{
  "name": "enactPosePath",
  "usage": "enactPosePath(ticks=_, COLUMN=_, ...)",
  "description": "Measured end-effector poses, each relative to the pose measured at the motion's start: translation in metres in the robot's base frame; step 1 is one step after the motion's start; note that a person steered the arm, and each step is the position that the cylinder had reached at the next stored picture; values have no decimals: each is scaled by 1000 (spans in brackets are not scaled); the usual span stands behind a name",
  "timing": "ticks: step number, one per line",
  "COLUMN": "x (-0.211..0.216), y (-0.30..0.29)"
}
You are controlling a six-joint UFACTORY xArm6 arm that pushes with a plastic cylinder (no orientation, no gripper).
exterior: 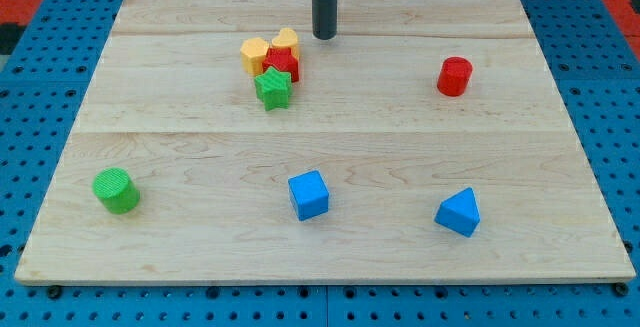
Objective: Move the red circle to the red star
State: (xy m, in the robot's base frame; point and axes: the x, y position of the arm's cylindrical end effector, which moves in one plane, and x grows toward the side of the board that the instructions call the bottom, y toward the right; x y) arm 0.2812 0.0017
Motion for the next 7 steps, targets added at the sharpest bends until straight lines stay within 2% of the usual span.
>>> enactPosePath(ticks=1, x=1, y=-23)
enactPosePath(ticks=3, x=3, y=-27)
enactPosePath(ticks=4, x=22, y=29)
enactPosePath(ticks=5, x=28, y=111)
enactPosePath(ticks=6, x=24, y=166)
enactPosePath(ticks=7, x=46, y=210)
